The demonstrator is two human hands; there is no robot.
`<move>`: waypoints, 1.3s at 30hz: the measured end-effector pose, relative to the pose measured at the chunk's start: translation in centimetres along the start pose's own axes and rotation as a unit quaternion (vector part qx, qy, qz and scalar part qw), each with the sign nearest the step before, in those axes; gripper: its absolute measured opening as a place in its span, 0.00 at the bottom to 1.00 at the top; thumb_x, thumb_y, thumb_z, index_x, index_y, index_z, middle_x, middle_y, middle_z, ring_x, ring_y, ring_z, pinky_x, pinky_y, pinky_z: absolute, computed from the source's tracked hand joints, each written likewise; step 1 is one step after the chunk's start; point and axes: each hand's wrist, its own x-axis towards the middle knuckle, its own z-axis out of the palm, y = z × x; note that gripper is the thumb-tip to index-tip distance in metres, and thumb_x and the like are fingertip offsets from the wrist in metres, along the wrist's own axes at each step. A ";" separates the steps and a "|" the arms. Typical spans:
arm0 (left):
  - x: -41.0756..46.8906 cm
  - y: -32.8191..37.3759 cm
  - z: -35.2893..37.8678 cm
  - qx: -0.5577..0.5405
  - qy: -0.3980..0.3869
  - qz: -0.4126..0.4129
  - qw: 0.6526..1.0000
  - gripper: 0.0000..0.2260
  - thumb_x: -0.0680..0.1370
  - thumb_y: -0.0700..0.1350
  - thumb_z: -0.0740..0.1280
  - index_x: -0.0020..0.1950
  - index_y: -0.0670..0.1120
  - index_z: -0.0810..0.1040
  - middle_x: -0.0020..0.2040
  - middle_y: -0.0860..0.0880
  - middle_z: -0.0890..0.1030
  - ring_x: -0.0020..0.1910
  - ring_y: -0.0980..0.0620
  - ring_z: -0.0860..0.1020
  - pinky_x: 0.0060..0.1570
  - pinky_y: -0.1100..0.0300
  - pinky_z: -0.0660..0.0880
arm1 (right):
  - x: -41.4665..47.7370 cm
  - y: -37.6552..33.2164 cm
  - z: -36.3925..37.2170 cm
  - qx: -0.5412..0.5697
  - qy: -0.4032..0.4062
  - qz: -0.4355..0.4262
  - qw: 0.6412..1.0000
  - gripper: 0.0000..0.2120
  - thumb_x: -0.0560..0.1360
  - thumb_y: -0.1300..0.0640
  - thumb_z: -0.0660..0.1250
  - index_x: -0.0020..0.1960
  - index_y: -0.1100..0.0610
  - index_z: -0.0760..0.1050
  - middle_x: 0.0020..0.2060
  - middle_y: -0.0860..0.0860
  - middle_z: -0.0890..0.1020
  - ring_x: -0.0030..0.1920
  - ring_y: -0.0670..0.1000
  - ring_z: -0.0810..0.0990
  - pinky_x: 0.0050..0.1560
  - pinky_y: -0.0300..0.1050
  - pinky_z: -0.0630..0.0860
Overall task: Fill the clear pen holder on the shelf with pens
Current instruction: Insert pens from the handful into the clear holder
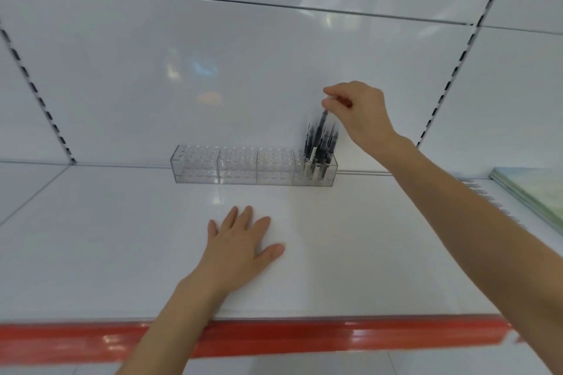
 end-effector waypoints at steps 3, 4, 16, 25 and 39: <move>0.1 0.0 0.2 0.006 0.004 0.001 1.000 0.57 0.50 0.79 0.27 0.74 0.57 0.54 0.78 0.49 0.50 0.76 0.46 0.46 0.71 0.41 0.48 | -0.2 0.1 0.6 -0.041 -0.050 -0.014 0.998 0.11 0.76 0.62 0.63 0.55 0.66 0.78 0.47 0.61 0.82 0.48 0.54 0.77 0.55 0.43 0.71; 0.1 0.0 0.2 0.007 0.007 0.002 1.000 0.55 0.51 0.78 0.29 0.74 0.57 0.54 0.77 0.48 0.50 0.76 0.46 0.46 0.71 0.41 0.48 | -0.3 0.3 1.0 -0.065 -0.068 -0.020 0.995 0.11 0.76 0.61 0.62 0.53 0.67 0.78 0.46 0.62 0.82 0.48 0.57 0.78 0.55 0.48 0.71; -0.2 0.2 0.0 -0.015 0.017 -0.004 1.000 0.46 0.58 0.72 0.35 0.74 0.57 0.56 0.77 0.50 0.51 0.76 0.48 0.47 0.71 0.44 0.47 | -1.5 1.9 2.9 -0.207 -0.027 -0.046 0.977 0.13 0.78 0.59 0.59 0.46 0.65 0.80 0.46 0.61 0.79 0.49 0.60 0.73 0.42 0.50 0.73; -1.8 -0.7 -2.2 -0.032 0.089 -0.001 0.996 0.23 0.78 0.57 0.57 0.72 0.51 0.65 0.75 0.48 0.62 0.74 0.53 0.58 0.72 0.52 0.54 | -3.5 1.5 2.1 -0.153 0.009 -0.081 0.985 0.12 0.74 0.62 0.63 0.55 0.65 0.77 0.53 0.62 0.81 0.56 0.63 0.77 0.55 0.56 0.74; -24.9 -16.3 -4.8 0.035 0.232 -0.206 0.950 0.21 0.73 0.55 0.60 0.53 0.41 0.82 0.47 0.43 0.84 0.42 0.43 0.83 0.42 0.49 0.79 | -10.4 -20.4 13.1 0.073 -0.279 -0.149 0.946 0.16 0.75 0.53 0.64 0.62 0.55 0.73 0.62 0.49 0.76 0.64 0.48 0.71 0.60 0.29 0.57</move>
